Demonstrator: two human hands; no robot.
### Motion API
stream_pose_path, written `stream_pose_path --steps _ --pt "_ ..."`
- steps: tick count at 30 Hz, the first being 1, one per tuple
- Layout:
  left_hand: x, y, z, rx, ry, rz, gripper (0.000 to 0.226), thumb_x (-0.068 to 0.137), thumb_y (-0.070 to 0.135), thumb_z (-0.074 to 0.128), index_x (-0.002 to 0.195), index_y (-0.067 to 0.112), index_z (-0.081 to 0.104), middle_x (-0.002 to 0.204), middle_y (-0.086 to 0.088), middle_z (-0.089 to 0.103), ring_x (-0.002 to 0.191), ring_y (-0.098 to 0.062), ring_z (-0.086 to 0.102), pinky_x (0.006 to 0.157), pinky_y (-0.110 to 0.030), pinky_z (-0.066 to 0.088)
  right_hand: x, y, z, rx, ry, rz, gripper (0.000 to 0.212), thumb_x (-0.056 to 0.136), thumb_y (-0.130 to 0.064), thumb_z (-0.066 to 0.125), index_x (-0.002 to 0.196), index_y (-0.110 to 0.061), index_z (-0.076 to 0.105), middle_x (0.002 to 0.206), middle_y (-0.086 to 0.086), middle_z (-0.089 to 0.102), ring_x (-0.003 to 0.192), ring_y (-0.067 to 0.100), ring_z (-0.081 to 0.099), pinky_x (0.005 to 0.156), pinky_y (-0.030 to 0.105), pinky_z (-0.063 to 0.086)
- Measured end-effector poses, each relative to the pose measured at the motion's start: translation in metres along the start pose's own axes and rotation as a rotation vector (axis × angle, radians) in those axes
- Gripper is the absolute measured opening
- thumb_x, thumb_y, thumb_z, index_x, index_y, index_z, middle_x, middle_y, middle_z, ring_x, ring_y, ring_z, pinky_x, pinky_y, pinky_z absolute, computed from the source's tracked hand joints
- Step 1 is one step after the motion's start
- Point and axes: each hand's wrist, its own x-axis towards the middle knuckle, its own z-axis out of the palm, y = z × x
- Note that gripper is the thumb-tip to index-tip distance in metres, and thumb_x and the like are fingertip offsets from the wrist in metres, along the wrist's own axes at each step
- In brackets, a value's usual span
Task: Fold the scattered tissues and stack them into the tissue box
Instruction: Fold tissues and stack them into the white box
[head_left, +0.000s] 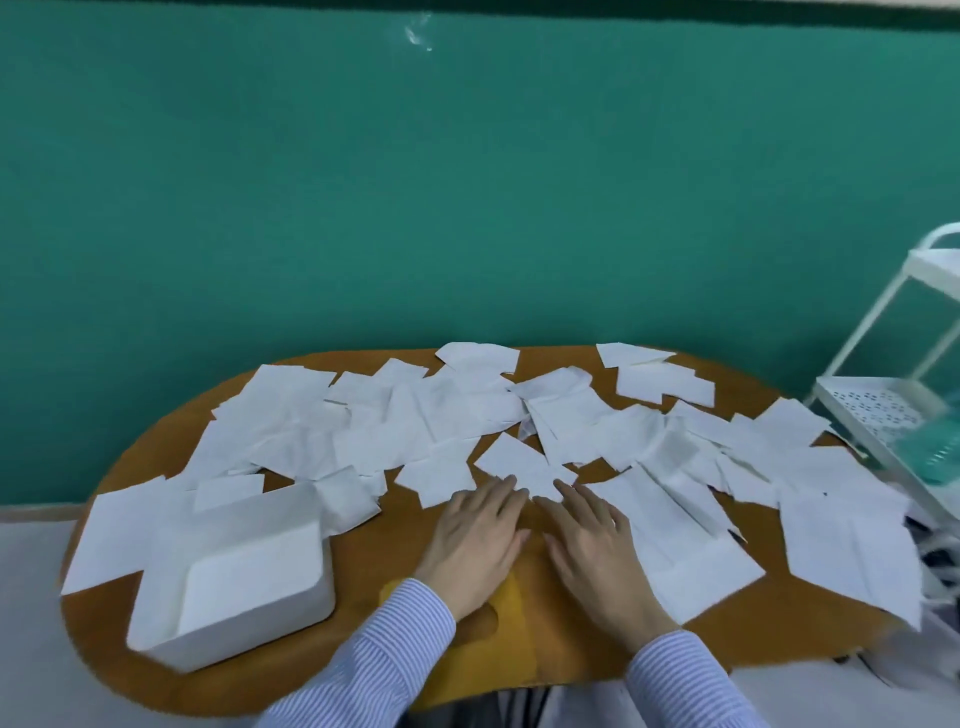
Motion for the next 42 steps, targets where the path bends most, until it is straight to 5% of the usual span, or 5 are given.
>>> stream_pose_path --steps 9,13,20,27,42 --pt "0.057 0.061 0.053 -0.056 -0.31 0.266 0.056 0.109 0.035 0.033 0.16 0.021 0.015 0.169 0.006 0.002 0.154 -0.014 0.009 0.123 -0.042 0.018 -0.046 0.095 0.012 0.05 -0.205 0.184 0.057 0.106 -0.041 0.031 0.157 -0.025 0.013 0.165 0.0 0.01 0.152 0.019 0.009 0.121 0.037 0.014" --pt "0.054 0.07 0.058 -0.032 -0.351 0.322 0.055 0.109 0.036 0.031 0.16 0.024 0.016 0.168 0.006 0.005 0.154 -0.015 0.009 0.121 -0.04 0.018 -0.058 0.106 0.014 0.121 -0.229 0.117 0.056 0.106 -0.041 0.033 0.156 -0.021 0.02 0.164 -0.001 0.014 0.152 0.018 0.01 0.118 0.028 0.004" --pt "0.027 0.054 0.046 -0.136 -0.19 0.441 0.039 0.109 0.038 0.032 0.141 0.027 0.052 0.131 0.002 0.054 0.118 -0.016 0.051 0.095 -0.03 0.045 -0.08 0.106 0.023 0.245 -0.139 -0.035 0.042 0.105 -0.038 0.04 0.145 -0.028 0.045 0.155 -0.012 0.036 0.147 0.008 0.026 0.119 0.023 0.02" --pt "0.03 0.043 0.052 -0.235 -0.088 0.515 0.02 0.1 0.029 0.058 0.116 0.027 0.071 0.097 0.011 0.068 0.087 -0.007 0.058 0.072 -0.022 0.047 -0.092 0.108 0.02 0.251 -0.016 -0.106 0.027 0.103 -0.035 0.046 0.124 -0.033 0.063 0.135 -0.016 0.06 0.128 0.004 0.051 0.107 0.029 0.043" --pt "0.055 0.031 0.057 -0.399 -0.192 0.327 0.027 0.099 0.032 0.06 0.12 0.018 0.071 0.113 0.007 0.065 0.105 -0.006 0.057 0.086 -0.016 0.041 -0.074 0.108 0.017 0.093 0.014 0.091 0.004 0.092 -0.032 0.062 0.091 -0.031 0.058 0.098 -0.017 0.063 0.087 0.009 0.057 0.072 0.024 0.047"
